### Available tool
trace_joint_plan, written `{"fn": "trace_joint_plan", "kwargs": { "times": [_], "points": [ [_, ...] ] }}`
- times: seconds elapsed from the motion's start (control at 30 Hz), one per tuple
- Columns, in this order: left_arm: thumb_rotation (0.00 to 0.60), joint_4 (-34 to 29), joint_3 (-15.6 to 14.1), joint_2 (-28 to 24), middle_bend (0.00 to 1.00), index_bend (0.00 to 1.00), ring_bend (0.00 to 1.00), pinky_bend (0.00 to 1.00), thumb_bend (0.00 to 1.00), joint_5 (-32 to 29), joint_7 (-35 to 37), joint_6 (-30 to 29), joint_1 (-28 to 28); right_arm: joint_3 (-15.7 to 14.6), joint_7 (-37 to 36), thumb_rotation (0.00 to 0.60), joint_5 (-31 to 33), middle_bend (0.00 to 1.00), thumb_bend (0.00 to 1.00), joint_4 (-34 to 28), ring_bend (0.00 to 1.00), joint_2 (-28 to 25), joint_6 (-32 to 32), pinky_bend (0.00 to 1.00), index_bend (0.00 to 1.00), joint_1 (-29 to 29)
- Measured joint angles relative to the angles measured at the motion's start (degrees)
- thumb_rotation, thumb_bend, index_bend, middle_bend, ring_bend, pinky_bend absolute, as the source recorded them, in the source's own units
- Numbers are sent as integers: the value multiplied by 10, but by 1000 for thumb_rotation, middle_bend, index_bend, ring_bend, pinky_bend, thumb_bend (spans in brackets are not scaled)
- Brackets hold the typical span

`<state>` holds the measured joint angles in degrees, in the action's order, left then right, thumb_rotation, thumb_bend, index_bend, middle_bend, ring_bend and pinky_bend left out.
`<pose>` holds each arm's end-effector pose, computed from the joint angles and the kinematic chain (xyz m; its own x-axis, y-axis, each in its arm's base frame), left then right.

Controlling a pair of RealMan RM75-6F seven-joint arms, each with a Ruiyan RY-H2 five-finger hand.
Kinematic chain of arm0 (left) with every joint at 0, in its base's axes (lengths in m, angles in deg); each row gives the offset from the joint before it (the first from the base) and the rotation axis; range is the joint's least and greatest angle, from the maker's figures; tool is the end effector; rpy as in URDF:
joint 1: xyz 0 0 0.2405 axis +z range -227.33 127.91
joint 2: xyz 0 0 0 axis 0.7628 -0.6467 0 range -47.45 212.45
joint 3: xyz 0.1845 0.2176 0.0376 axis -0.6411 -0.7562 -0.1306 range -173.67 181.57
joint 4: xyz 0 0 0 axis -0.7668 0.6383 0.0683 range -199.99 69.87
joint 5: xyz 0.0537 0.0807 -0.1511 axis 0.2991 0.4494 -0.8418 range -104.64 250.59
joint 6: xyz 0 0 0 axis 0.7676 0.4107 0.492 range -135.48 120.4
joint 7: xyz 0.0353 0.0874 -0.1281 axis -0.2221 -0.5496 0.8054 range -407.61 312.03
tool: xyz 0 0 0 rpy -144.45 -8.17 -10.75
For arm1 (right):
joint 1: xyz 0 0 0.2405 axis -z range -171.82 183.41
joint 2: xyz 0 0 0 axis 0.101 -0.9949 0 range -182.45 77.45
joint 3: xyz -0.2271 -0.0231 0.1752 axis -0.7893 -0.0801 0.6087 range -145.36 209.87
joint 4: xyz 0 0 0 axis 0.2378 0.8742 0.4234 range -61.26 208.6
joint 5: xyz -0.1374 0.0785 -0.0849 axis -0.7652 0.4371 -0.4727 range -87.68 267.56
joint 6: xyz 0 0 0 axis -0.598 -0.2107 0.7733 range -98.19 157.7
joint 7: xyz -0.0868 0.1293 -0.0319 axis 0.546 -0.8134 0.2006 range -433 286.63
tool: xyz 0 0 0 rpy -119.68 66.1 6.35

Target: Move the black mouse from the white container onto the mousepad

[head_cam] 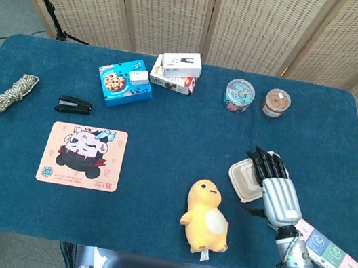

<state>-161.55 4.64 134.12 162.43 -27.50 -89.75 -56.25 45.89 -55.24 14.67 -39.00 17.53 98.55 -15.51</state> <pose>-0.3115 0.1967 0.2506 0.2081 0.0902 0.9739 0.9772 -0.0612 -0.2031 -0.1931 -0.2839 0.1382 0.2479 -0.1046 0.9631 -0.9431 -0.2533 0.2152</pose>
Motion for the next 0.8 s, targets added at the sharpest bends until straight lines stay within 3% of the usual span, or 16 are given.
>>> {"fn": "trace_joint_plan", "kwargs": {
  "times": [0.4, 0.8],
  "points": [
    [600, 13, 1, -4, 0, 0, 0, 0, 0, -9, 27, 2, 0, 47, 84, 600, 181, 0, 0, 63, 0, 100, -25, 0, 0, -84],
    [600, 13, 2, -4, 0, 0, 0, 0, 0, -16, 23, 10, -4, 68, 84, 600, 280, 0, 0, 121, 0, 107, -30, 0, 0, -115]
  ]
}}
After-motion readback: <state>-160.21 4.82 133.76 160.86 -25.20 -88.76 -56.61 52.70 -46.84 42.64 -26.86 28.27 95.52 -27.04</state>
